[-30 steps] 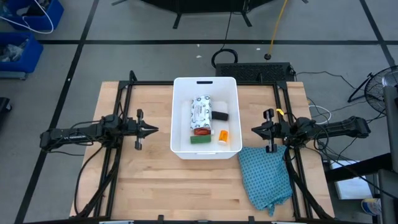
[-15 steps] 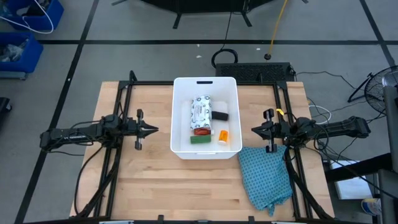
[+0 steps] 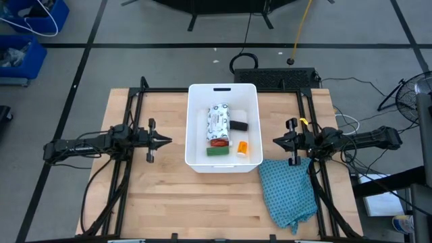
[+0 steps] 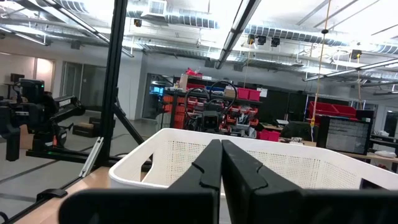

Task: Pick & place medical supplies in basket/bin
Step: Return to Home Position

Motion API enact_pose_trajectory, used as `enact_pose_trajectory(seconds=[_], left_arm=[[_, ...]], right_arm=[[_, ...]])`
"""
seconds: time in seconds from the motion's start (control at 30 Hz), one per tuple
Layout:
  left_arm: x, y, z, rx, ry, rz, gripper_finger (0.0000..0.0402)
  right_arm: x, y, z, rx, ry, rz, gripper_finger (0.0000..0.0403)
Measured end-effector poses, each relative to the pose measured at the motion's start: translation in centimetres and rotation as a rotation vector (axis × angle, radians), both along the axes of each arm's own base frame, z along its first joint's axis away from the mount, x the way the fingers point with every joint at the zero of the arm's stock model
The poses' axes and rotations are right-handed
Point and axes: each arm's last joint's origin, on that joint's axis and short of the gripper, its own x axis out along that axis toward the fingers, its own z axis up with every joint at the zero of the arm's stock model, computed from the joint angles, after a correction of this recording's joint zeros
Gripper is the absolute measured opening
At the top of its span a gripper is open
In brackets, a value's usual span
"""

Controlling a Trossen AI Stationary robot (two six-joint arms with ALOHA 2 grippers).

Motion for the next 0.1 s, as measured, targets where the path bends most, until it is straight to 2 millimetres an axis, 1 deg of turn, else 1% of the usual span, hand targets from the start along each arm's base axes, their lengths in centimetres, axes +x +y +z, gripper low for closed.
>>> enact_pose_trajectory(seconds=[0.1], left_arm=[[0.0,0.0,0.0,0.0,0.0,0.0,0.0037]], right_arm=[[0.0,0.0,0.0,0.0,0.0,0.0,0.0]])
